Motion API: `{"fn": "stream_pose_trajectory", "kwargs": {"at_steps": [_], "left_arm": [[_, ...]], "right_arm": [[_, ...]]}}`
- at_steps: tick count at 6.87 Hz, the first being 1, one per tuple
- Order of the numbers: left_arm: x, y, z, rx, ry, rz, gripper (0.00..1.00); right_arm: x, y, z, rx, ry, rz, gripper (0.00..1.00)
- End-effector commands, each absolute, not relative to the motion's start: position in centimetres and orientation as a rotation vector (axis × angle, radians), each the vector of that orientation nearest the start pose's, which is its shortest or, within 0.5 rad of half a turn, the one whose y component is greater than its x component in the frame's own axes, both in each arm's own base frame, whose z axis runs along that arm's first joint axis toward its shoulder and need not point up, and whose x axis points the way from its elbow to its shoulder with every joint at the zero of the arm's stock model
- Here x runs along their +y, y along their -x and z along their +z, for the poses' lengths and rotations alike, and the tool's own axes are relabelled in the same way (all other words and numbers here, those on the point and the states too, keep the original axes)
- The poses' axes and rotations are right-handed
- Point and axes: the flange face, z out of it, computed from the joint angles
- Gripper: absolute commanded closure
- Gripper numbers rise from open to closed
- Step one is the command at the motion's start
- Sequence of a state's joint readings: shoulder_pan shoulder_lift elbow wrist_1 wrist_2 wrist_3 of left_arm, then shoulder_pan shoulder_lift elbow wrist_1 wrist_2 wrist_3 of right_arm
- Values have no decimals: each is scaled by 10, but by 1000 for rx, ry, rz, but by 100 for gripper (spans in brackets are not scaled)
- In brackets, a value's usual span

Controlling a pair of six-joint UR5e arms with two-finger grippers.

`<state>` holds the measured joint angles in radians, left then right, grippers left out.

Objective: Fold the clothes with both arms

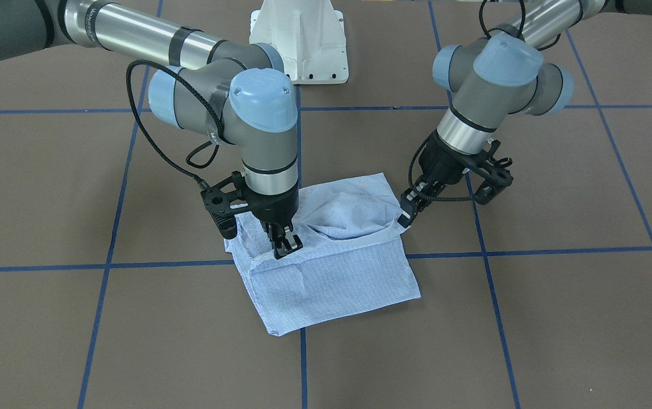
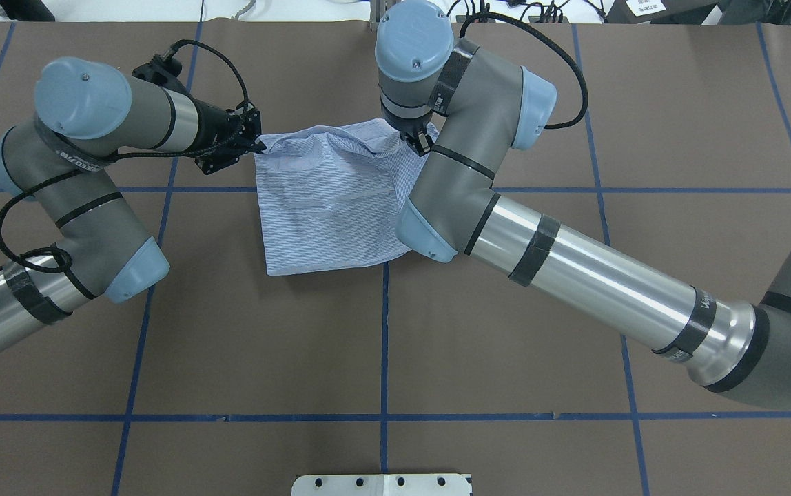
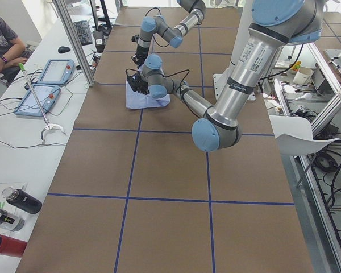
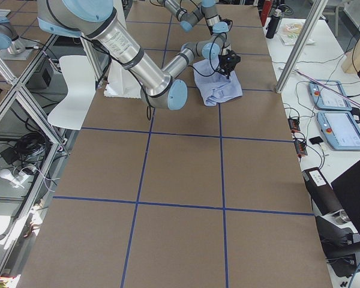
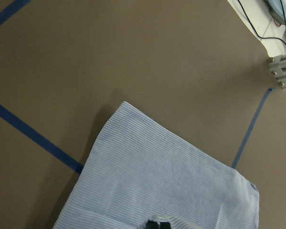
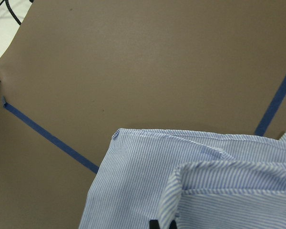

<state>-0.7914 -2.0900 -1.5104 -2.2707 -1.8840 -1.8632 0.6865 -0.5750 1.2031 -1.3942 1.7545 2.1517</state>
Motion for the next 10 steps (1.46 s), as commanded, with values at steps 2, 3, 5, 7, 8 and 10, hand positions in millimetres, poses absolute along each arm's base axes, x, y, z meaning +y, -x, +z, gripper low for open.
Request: {"fn": "stream_pose_trajectory", "kwargs": {"at_steps": [2, 3, 5, 7, 8, 10], "left_arm": [[-591, -426, 343, 1217, -59, -784, 100], [-601, -435, 348, 1224, -64, -783, 100], [-629, -439, 357, 1183, -183, -779, 59], [-636, -427, 355, 1188, -202, -777, 50], [-634, -423, 351, 1200, -203, -765, 50], [-608, -396, 338, 1241, -176, -581, 49]], "right_arm": [[-629, 584, 186, -855, 135, 1106, 99], [-641, 587, 195, -863, 130, 1112, 56], [-681, 564, 191, -883, 117, 1155, 0], [-686, 557, 202, -867, 120, 1119, 0], [-692, 547, 204, -868, 113, 1091, 0], [-699, 477, 260, -876, 99, 924, 0]]}}
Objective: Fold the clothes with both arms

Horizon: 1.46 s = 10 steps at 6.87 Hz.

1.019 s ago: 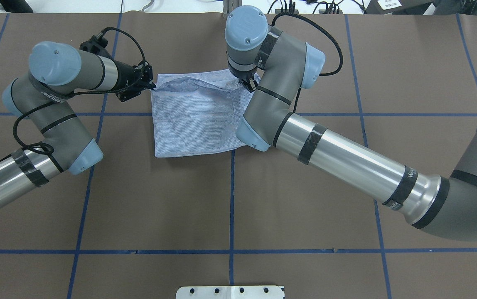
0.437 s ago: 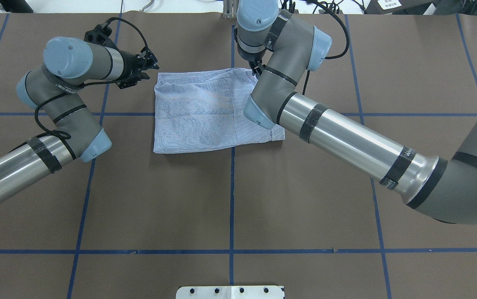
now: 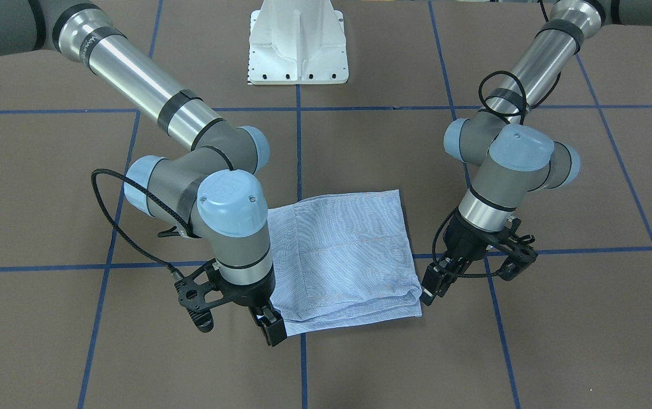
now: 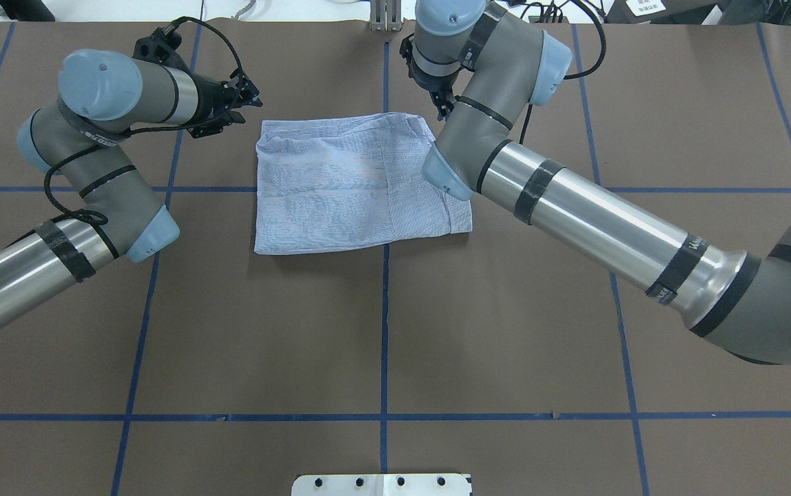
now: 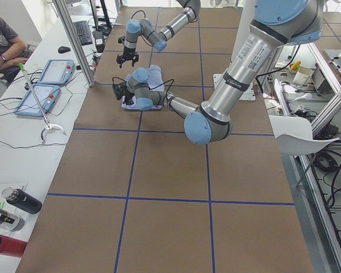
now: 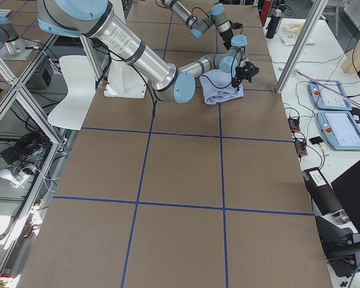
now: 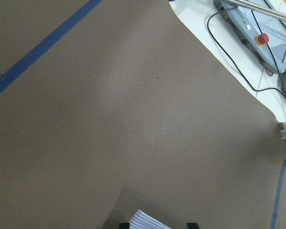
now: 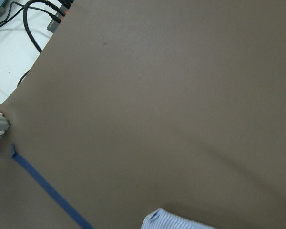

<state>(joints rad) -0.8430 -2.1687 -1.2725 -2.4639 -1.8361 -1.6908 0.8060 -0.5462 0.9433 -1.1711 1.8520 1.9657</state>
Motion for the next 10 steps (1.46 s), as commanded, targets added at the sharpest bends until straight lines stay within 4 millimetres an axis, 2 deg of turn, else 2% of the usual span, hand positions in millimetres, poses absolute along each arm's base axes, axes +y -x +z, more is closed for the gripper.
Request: {"fn": "stream_pose_trajectory", "kwargs": {"at_steps": [1, 2, 3, 4, 5, 6, 7, 8, 9, 10], "left_arm": [[-586, -359, 345, 1254, -223, -484, 49], [-549, -324, 360, 1225, -306, -334, 49], [-515, -282, 393, 1155, -405, -171, 49], [-488, -246, 415, 1071, -487, -27, 49], [-489, -207, 423, 991, -523, 79, 49], [-487, -169, 439, 899, -554, 182, 17], [-485, -125, 457, 826, -558, 240, 0], [-484, -90, 469, 818, -521, 278, 0], [-483, -59, 490, 796, -482, 330, 0], [-481, -30, 491, 767, -483, 328, 0]], "right_arm": [[-706, 433, 294, -867, 90, 849, 0], [-707, 390, 337, -850, 65, 800, 0], [-693, 331, 392, -836, 24, 691, 0], [-674, 265, 437, -832, -8, 580, 0], [-655, 201, 484, -824, -20, 505, 0], [-630, 156, 527, -797, -56, 400, 0], [-597, 104, 573, -762, -92, 290, 0], [-563, 60, 620, -732, -117, 166, 0], [-533, 33, 655, -728, -120, 60, 0], [-508, 7, 678, -720, -127, 25, 0]]}}
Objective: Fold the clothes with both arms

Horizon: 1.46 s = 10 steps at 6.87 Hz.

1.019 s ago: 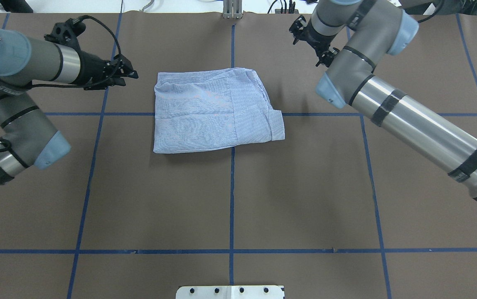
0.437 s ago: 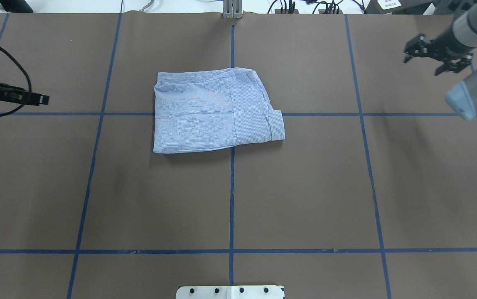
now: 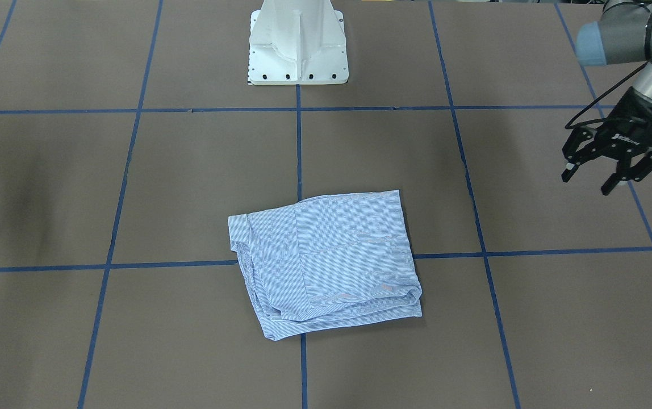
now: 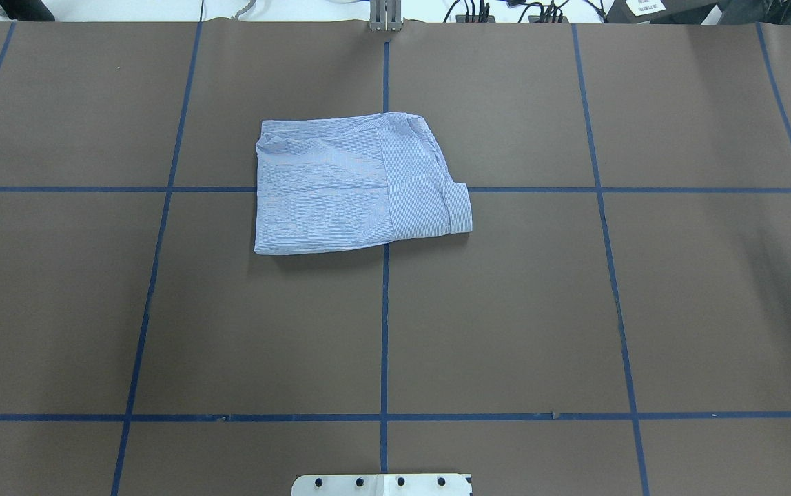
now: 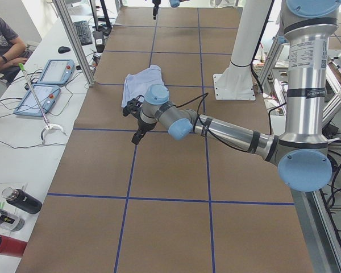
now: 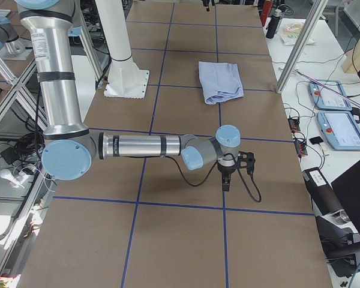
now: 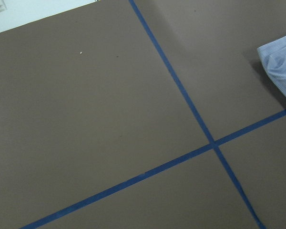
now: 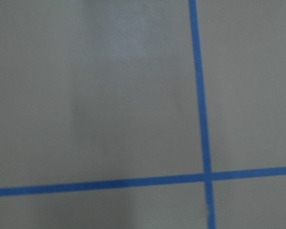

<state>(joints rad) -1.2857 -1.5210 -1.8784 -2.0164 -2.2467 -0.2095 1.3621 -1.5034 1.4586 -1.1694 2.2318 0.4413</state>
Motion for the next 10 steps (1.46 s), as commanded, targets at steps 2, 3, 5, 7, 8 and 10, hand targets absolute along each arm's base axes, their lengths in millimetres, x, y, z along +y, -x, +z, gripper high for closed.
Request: {"fn": "stream_pose_trajectory", "kwargs": {"at_steps": [2, 3, 5, 7, 8, 10], "left_arm": [[-451, 4, 498, 791, -431, 290, 0], [-438, 6, 504, 797, -409, 277, 0], [-436, 7, 499, 797, -370, 248, 0], [-432, 12, 488, 787, -400, 248, 0], [-432, 12, 490, 786, -398, 249, 0], [-434, 12, 491, 785, -400, 246, 0]], "right_arm": [[-482, -32, 681, -772, -157, -19, 0], [-460, -43, 681, -766, -163, -27, 0], [-454, -39, 624, -722, -55, -19, 0], [-442, -59, 625, -685, -32, -133, 0], [-447, -59, 628, -686, -23, -159, 0], [-444, -58, 631, -691, -27, -160, 0]]}}
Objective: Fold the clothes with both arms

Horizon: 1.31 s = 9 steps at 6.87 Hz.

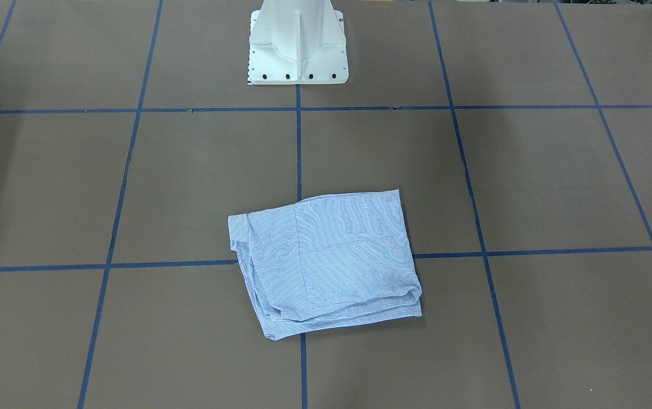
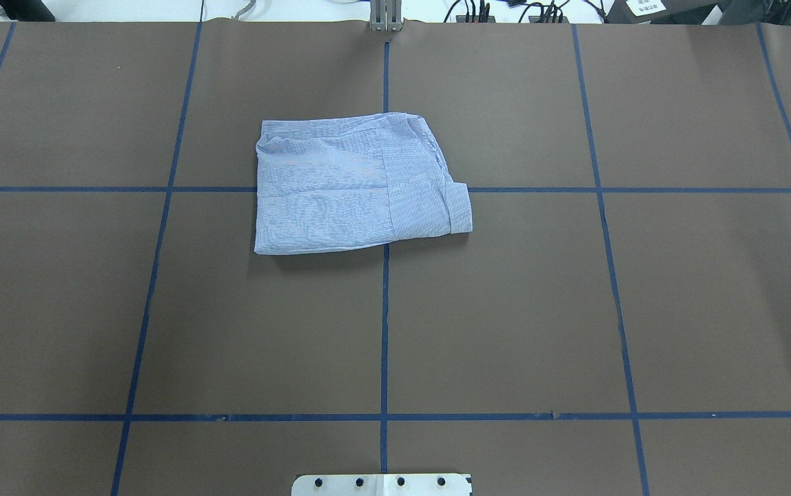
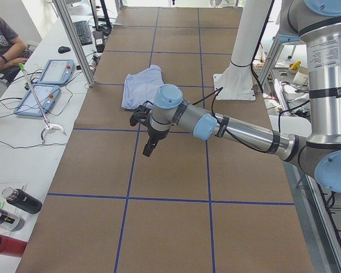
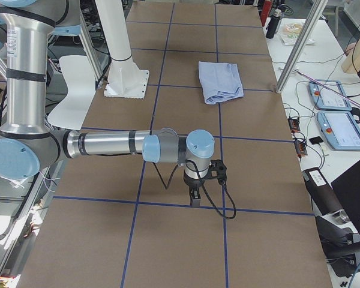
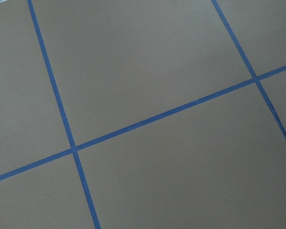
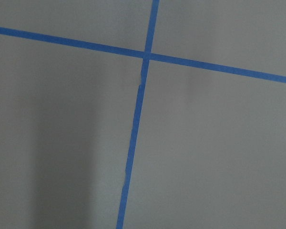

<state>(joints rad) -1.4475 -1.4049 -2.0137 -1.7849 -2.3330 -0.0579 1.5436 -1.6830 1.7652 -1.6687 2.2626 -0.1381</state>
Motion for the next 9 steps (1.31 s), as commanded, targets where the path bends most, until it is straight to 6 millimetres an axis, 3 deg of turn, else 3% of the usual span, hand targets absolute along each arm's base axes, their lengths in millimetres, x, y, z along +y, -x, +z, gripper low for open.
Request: {"fn": "stream_pose_trajectory", "kwargs": {"at_steps": [1, 2, 4, 7, 9], "left_arm": [[-439, 12, 489, 785, -404, 248, 0], [-435, 13, 494, 779, -396, 244, 0], [-446, 13, 552, 741, -301, 206, 0], [-441, 14, 580, 748, -245, 182, 0], [-439, 20, 582, 784, -236, 162, 0]], "right_arm": [[-444, -57, 629, -703, -24, -147, 0], [-440, -54, 631, -749, -15, -141, 0], [-440, -49, 627, -831, -16, -136, 0], [-438, -52, 634, -774, -10, -140, 0], [-431, -53, 640, -775, 8, -128, 0]]}}
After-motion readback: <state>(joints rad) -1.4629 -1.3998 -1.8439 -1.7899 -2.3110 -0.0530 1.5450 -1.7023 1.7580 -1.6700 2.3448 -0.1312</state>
